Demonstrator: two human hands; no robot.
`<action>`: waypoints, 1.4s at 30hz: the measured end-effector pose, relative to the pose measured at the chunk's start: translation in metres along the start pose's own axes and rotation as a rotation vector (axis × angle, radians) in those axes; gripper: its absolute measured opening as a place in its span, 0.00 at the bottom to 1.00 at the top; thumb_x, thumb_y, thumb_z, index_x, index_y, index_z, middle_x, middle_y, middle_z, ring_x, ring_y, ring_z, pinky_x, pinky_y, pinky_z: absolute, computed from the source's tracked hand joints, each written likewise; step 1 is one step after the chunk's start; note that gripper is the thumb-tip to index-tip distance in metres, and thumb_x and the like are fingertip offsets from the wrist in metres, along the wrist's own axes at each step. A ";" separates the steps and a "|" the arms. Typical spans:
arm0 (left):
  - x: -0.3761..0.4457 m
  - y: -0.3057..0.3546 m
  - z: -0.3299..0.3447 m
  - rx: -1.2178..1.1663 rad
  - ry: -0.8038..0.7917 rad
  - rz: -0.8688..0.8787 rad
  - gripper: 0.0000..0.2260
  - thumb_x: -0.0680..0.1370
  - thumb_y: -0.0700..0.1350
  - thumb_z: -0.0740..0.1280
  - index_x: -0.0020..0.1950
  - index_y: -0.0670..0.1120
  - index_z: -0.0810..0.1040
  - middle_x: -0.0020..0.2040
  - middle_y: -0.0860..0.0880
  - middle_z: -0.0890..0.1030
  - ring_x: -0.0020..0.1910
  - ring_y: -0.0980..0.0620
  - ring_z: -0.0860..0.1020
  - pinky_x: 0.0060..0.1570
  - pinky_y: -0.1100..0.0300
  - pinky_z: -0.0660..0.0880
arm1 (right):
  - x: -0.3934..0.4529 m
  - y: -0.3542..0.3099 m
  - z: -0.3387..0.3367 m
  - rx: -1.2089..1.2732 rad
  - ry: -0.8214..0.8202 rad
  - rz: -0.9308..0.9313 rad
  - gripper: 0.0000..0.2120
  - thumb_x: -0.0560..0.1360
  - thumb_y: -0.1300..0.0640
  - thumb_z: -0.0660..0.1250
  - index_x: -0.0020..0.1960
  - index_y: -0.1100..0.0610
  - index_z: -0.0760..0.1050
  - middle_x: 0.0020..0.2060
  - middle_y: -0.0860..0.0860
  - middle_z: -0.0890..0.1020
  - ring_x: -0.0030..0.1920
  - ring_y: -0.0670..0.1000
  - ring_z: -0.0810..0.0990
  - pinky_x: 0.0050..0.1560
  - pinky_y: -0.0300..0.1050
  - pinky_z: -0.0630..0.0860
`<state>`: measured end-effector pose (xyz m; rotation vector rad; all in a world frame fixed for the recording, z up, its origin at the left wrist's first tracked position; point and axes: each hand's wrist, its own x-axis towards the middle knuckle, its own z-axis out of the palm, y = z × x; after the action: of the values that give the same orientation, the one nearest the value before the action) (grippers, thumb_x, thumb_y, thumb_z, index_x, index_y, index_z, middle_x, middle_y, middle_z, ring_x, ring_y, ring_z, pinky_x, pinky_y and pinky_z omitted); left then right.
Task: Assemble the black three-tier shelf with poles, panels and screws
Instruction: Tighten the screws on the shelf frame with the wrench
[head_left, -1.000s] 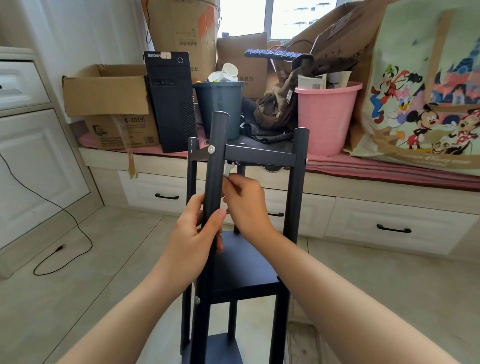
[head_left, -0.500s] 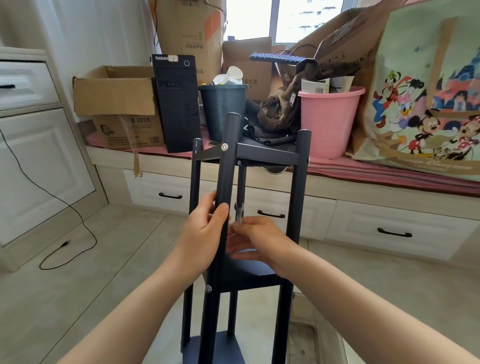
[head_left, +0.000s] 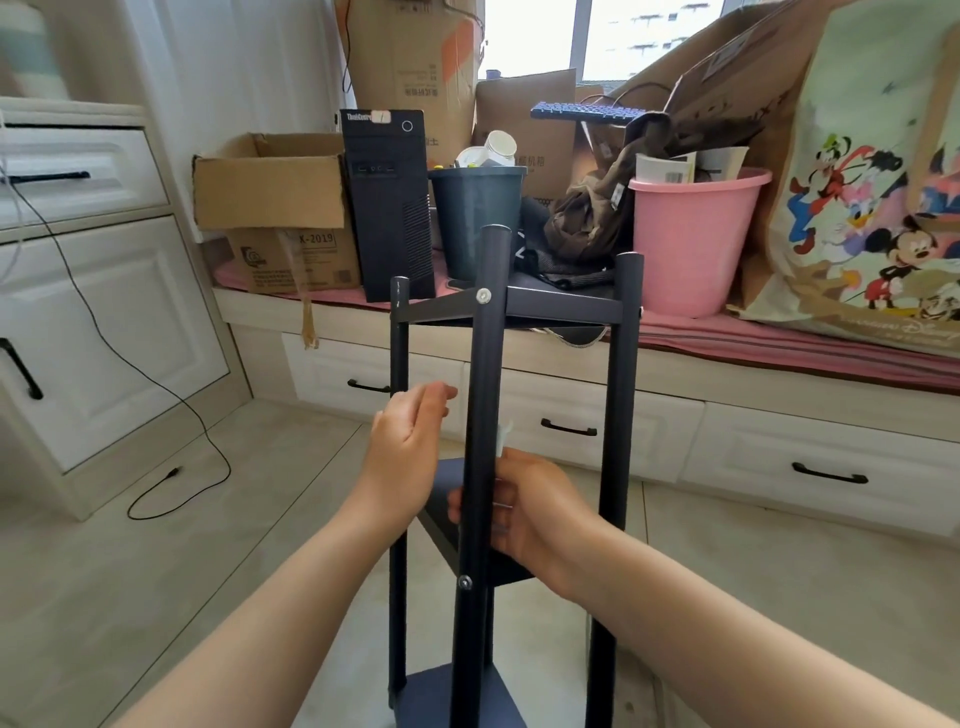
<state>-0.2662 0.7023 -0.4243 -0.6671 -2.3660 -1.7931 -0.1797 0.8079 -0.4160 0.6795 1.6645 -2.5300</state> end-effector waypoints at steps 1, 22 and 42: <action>0.003 -0.004 -0.002 0.015 0.019 -0.015 0.15 0.86 0.50 0.54 0.60 0.47 0.79 0.54 0.49 0.78 0.57 0.53 0.75 0.51 0.71 0.68 | 0.000 0.002 0.002 0.021 0.014 0.000 0.11 0.84 0.59 0.55 0.56 0.61 0.75 0.33 0.57 0.82 0.36 0.56 0.82 0.35 0.45 0.80; 0.033 -0.091 -0.069 0.017 0.420 -0.704 0.24 0.82 0.43 0.64 0.74 0.39 0.57 0.70 0.36 0.69 0.65 0.36 0.71 0.62 0.44 0.72 | -0.008 0.027 0.006 -0.115 0.027 -0.143 0.13 0.82 0.63 0.49 0.40 0.59 0.65 0.20 0.55 0.66 0.20 0.52 0.63 0.21 0.41 0.61; 0.021 -0.075 -0.111 0.202 0.540 -0.333 0.10 0.84 0.43 0.61 0.63 0.42 0.67 0.60 0.37 0.75 0.56 0.37 0.75 0.53 0.43 0.74 | 0.050 0.031 -0.011 0.093 0.220 -0.274 0.10 0.79 0.67 0.50 0.43 0.58 0.66 0.24 0.55 0.63 0.19 0.51 0.61 0.22 0.39 0.55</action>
<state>-0.3348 0.5881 -0.4504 0.2291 -2.3058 -1.5430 -0.2132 0.8144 -0.4651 0.8158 1.8311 -2.8274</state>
